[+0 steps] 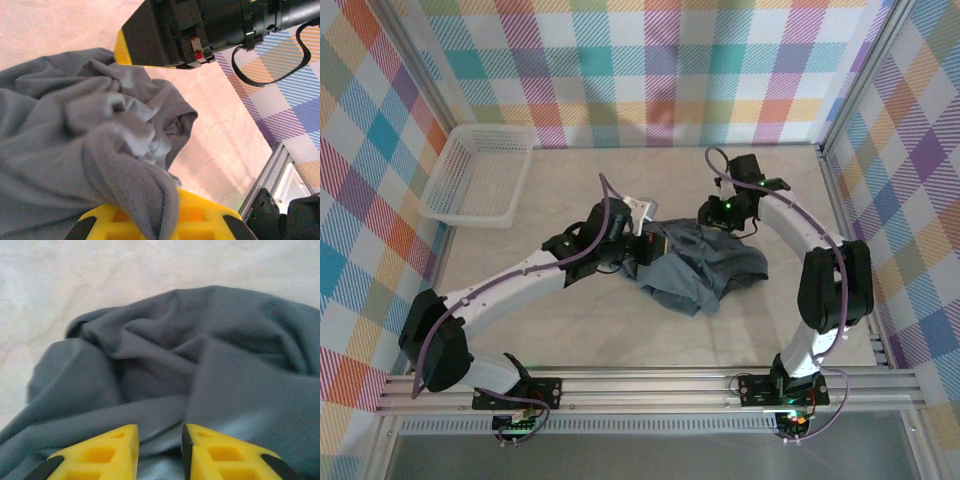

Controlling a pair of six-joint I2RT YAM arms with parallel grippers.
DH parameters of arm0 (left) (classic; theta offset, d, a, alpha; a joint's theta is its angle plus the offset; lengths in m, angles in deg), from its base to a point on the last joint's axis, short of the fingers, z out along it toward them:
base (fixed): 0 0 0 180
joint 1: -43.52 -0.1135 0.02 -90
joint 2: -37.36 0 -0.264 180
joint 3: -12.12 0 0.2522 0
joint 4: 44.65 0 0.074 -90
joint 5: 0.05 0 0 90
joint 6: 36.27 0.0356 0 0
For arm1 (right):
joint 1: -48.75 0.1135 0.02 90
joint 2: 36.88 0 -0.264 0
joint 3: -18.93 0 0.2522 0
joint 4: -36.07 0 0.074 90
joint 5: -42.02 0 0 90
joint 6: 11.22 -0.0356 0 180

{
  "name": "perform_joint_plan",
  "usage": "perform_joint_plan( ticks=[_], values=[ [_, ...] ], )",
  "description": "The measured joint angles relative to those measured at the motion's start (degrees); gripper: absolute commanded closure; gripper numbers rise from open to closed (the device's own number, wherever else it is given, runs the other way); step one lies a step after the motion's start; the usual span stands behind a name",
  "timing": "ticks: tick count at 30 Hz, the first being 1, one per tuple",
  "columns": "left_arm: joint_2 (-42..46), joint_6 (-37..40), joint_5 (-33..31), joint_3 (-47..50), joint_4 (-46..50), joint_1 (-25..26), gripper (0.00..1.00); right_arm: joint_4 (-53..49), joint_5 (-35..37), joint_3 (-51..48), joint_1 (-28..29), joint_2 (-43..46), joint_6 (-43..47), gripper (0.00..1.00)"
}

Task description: Fold the inside-out t-shirt

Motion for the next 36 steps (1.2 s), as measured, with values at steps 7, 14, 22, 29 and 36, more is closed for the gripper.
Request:
perform_joint_plan(
  ticks=[7, 14, 22, 29, 36],
  values=[
    [-0.57, 0.04, 2.27, 0.39, 2.78, -1.84, 1.0, 18.23, -3.87, -26.62, -1.38, 27.08, -0.26, 0.19],
    [-1.01, 1.81, 4.63, 0.85, 5.9, -1.84, 1.0, 30.05, -12.15, -31.63, 2.75, 20.92, -2.47, 0.16],
    [1.49, 1.92, 1.7, 5.03, 9.01, -1.84, 1.0, 35.3, -18.75, -23.69, 11.54, 2.49, -9.55, 0.9],
    [3.93, 0.63, -4.94, 9.94, 11.74, -1.84, 1.0, 31.76, -17.86, -21.29, 10.71, 11.34, -12.28, 1.0],
    [1.31, -2.89, -8.17, 18.51, 11.04, -1.84, 0.46, 30.88, -20.79, -19.87, 11.34, 18.84, -13.66, 1.0]
  ],
)
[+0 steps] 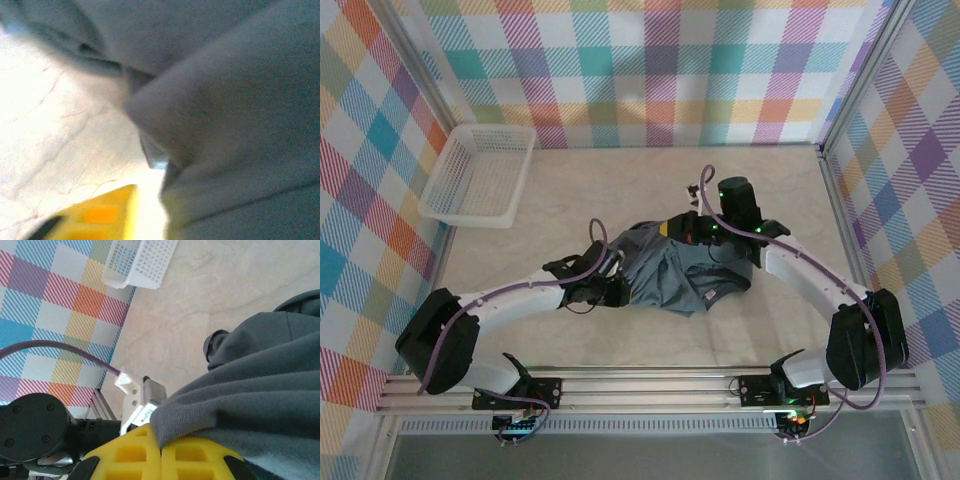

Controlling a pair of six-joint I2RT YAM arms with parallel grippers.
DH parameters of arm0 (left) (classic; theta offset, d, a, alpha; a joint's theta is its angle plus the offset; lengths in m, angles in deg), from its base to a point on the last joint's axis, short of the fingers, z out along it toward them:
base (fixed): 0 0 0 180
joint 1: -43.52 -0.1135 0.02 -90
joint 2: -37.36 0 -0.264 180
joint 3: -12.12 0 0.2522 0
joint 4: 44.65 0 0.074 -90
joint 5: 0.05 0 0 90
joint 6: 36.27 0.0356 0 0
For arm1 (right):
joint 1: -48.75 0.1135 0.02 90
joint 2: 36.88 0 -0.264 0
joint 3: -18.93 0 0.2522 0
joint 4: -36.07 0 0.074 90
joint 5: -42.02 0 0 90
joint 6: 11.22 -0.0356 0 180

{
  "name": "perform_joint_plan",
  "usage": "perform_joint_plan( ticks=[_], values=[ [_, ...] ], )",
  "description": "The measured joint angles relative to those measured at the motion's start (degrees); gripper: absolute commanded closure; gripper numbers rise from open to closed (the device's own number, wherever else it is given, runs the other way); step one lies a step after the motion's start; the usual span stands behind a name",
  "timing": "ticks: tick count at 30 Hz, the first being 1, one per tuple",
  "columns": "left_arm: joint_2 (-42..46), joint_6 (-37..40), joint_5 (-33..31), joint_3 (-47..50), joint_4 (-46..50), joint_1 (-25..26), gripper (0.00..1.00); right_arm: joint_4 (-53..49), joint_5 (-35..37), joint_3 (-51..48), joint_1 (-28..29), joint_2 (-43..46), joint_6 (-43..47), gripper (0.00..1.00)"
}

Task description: Fold the inside-out t-shirt

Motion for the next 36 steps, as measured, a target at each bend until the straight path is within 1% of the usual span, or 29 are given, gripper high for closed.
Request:
perform_joint_plan(
  ticks=[2, 5, 7, 10, 14, 16, 17, 20, 21, 23, 24, 27, 28, 29, 30, 31, 34, 35, 36],
  values=[
    [3.02, 0.7, -0.11, -0.07, 0.22, -0.04, 0.36, 0.37, -0.44, -0.74, -0.7, 0.09, -0.07, 1.0],
    [10.29, 2.67, 0.83, -1.66, -0.37, -0.04, 0.33, 0.94, -1.62, -2.27, -1.31, 0.44, 0.2, 1.0],
    [12.66, 4.13, 1.86, -4.92, -1.09, -0.44, 0.33, 0.94, -2.56, -3.04, -1.29, 0.94, 0.61, 1.0],
    [10.45, 6.14, 6.1, -11.39, -3.13, -1.6, 0.33, 0.96, -4.35, -4.17, -1.25, 2.62, 1.05, 1.0],
    [2.47, 9.29, 12.85, -16.37, -5.16, -2.69, 0.34, 0.98, -6.21, -4.33, -1.25, 4.57, 1.77, 1.0],
    [-1.2, 10.1, 14.82, -16.55, -5.86, -2.89, 0.38, 1.09, -7.34, -4.31, -1.18, 5.09, 1.92, 1.0],
    [-2.73, 10.14, 15.69, -16.55, -6.16, -2.99, 0.43, 1.16, -7.89, -4.31, -1.14, 5.22, 1.97, 1.0],
    [-5.09, 9.46, 17.35, -16.52, -7.85, -3.5, 0.74, 1.05, -9.35, -4.31, -0.85, 5.25, 2.12, 1.0],
    [-5.14, 9.22, 17.75, -16.55, -8.72, -3.54, 0.8, 1.05, -9.66, -4.31, -0.79, 5.25, 2.14, 1.0],
    [-5.11, 8.83, 18.27, -17.03, -9.86, -3.58, 0.84, 0.92, -9.68, -4.31, -0.63, 5.25, 2.19, 1.0],
    [-5.11, 8.72, 18.34, -17.35, -10.19, -3.61, 0.89, 0.85, -9.62, -4.31, -0.63, 5.25, 2.32, 1.0],
    [-5.05, 8.83, 18.6, -17.86, -10.43, -3.69, 0.99, -0.15, -9.27, -4.02, -0.63, 5.16, 2.86, 1.0],
    [-5.03, 8.94, 18.73, -17.88, -10.36, -3.69, 1.0, -0.92, -9.05, -3.72, -0.63, 5.03, 3.26, 1.0],
    [-4.96, 9.31, 18.84, -17.88, -10.1, -3.69, 1.0, -1.77, -8.5, -3.3, -0.61, 4.76, 3.52, 0.97],
    [-4.81, 9.29, 18.88, -17.88, -9.88, -3.72, 1.0, -3.1, -6.82, -2.73, -0.55, 4.42, 3.72, 0.9],
    [-4.59, 9.29, 19.1, -17.88, -9.57, -3.74, 1.0, -4.57, -4.17, -2.16, -0.55, 4.17, 3.76, 0.89],
    [-2.82, 9.09, 19.47, -17.86, -8.59, -3.74, 1.0, -9.81, 7.19, -1.44, -2.03, 3.34, 2.91, 0.87],
    [-2.14, 8.92, 19.5, -17.86, -8.66, -3.74, 1.0, -10.71, 9.88, -1.88, -3.67, 3.34, 2.05, 0.82],
    [-1.4, 8.68, 19.5, -17.86, -8.55, -3.74, 1.0, -11.26, 12.92, -2.8, -5.75, 3.61, 1.38, 0.71]
  ],
)
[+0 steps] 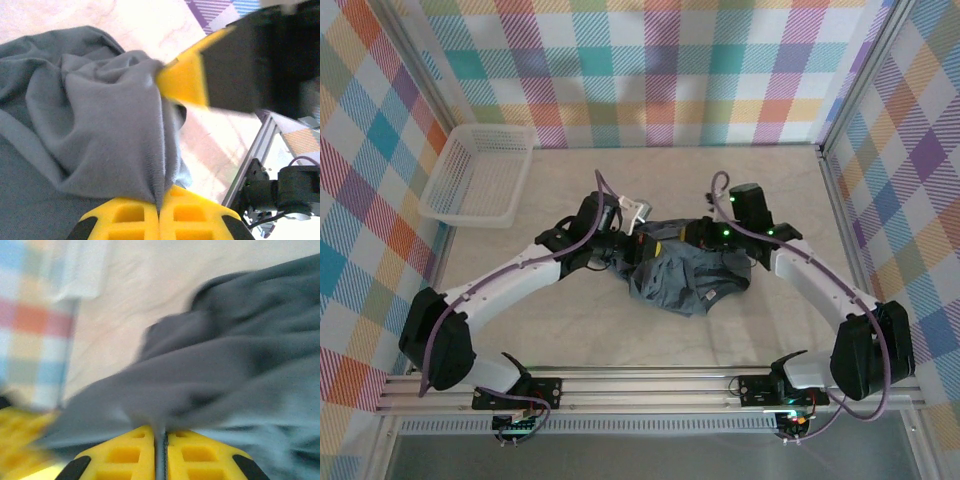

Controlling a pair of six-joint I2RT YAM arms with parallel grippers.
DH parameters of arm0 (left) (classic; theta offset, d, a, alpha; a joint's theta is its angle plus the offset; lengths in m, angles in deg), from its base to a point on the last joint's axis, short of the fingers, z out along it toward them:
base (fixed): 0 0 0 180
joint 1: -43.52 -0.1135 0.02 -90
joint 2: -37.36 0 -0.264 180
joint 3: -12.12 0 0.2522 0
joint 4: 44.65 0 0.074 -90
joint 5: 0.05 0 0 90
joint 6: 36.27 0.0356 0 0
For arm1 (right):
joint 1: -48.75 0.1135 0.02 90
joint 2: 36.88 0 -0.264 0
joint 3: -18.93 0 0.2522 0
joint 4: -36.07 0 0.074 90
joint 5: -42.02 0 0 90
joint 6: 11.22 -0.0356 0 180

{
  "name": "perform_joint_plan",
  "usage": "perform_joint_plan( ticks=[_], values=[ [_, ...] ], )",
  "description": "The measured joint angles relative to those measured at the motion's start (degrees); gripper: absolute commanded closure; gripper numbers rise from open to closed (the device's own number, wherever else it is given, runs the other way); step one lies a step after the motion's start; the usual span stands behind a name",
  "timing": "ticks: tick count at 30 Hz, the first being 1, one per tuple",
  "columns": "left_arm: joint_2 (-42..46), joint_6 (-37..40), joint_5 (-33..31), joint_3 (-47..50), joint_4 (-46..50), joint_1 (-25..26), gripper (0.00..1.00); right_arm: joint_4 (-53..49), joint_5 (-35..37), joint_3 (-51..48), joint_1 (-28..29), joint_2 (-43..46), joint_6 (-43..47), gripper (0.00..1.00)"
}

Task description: Fold the inside-out t-shirt

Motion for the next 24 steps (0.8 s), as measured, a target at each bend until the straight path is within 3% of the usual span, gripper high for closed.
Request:
perform_joint_plan(
  ticks=[4, 9, 13, 15, 16, 18, 19, 24],
  values=[
    [1.33, -1.31, -0.04, 0.0, -0.02, -0.04, 1.0, -0.61, 6.58, -5.64, -3.61, 4.85, -0.59, 0.56],
    [1.27, -3.37, -0.04, 0.0, -0.66, -0.07, 1.0, 6.16, 5.81, -12.61, 5.03, 18.75, -2.25, 0.46],
    [0.39, -5.42, 0.42, 0.0, -2.27, -0.07, 1.0, 18.21, 3.98, -17.11, 13.03, 18.78, -6.19, 0.36],
    [-0.09, -6.47, 0.37, -0.02, -2.51, -0.07, 1.0, 22.99, 3.54, -17.14, 16.17, 13.57, -7.06, 0.43],
    [-0.2, -7.13, 0.35, -0.02, -2.6, -0.07, 1.0, 24.41, 3.41, -17.14, 16.9, 11.13, -7.21, 0.55],
    [-0.24, -8.46, 0.37, -0.04, -2.99, -0.17, 1.0, 25.86, 3.61, -17.0, 17.51, 6.01, -6.91, 0.95],
    [-0.24, -9.01, 0.37, -0.22, -3.02, -0.35, 1.0, 25.92, 4.0, -16.92, 17.57, 4.15, -6.78, 1.0],
    [-0.24, -9.68, -0.31, -2.12, -1.53, -2.89, 0.96, 26.69, 6.78, -18.21, 17.64, 4.94, -6.27, 1.0]
  ],
)
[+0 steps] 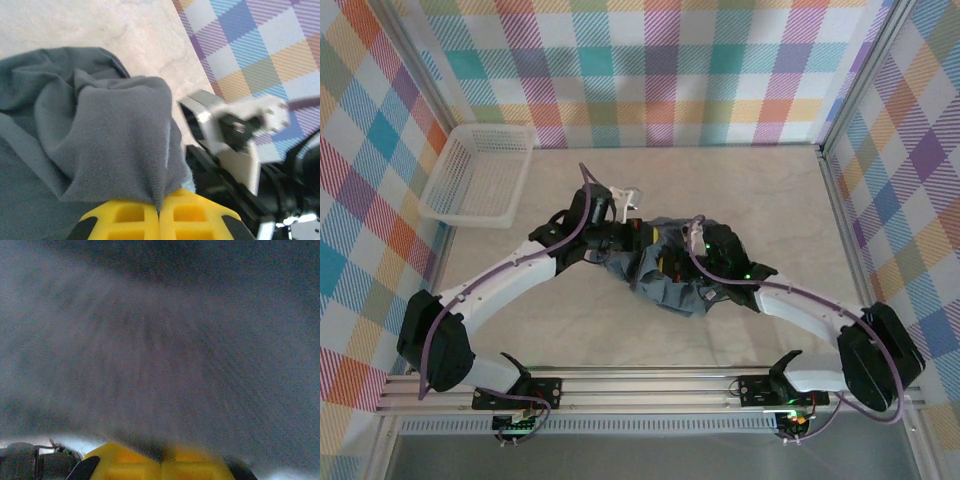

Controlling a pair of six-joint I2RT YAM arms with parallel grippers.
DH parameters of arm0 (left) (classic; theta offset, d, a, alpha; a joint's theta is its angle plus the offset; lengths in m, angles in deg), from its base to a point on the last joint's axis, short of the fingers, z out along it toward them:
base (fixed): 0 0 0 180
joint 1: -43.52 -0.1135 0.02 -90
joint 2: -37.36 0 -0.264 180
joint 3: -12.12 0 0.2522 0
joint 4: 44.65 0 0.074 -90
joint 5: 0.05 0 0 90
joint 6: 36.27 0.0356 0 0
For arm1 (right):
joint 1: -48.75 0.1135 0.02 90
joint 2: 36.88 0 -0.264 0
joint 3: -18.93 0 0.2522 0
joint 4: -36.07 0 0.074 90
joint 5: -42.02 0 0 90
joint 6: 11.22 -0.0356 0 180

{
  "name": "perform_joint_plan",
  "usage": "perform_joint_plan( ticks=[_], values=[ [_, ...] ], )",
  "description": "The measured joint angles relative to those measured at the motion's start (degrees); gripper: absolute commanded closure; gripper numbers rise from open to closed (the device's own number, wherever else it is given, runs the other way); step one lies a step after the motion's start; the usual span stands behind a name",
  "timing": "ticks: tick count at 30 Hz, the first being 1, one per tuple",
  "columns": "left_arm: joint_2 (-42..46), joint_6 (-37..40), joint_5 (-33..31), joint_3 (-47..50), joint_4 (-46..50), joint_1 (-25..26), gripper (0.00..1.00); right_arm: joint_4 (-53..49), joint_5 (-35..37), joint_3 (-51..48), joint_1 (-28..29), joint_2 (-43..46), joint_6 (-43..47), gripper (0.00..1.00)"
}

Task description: Fold the inside-out t-shirt

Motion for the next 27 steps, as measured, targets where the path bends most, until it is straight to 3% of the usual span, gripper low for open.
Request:
perform_joint_plan(
  ticks=[6, 10, 11, 13, 14, 16, 19, 23, 27],
  values=[
    [0.66, 0.33, -0.13, -0.35, 4.33, -4.09, 0.94, 0.2, 3.28, -5.75, 3.8, 5.42, 2.16, 1.0],
    [0.66, 0.5, 0.96, 0.0, 7.45, -4.13, 1.0, 1.01, 3.28, -8.35, 4.68, 5.66, 2.14, 1.0],
    [0.66, 0.46, 1.4, 0.31, 7.26, -4.13, 1.0, 0.57, 3.15, -8.33, 4.68, 5.77, 2.34, 0.93],
    [0.66, 0.07, 2.25, 1.01, 6.38, -4.2, 1.0, -1.92, 3.19, -7.17, 4.68, 5.99, 2.99, 0.61],
    [0.66, -0.2, 2.49, 1.33, 5.46, -4.26, 1.0, -4.66, 3.43, -5.92, 4.68, 6.01, 3.85, 0.52],
    [0.68, -0.57, 2.64, 1.33, 3.8, -4.81, 1.0, -10.8, 5.03, -3.15, 4.85, 6.03, 5.88, 0.48],
    [1.2, -0.39, 2.69, 1.33, 2.4, -5.16, 1.0, -17.03, 9.33, 1.55, 4.9, 7.32, 10.58, 0.5],
    [2.29, 0.59, 3.08, 1.92, 2.54, -5.14, 1.0, -18.1, 12.61, 7.21, 3.98, 8.44, 17.73, 0.41],
    [3.45, 1.18, 3.28, 2.36, 2.64, -5.14, 1.0, -17.11, 11.56, 11.54, 1.4, 4.94, 23.37, 0.34]
  ],
)
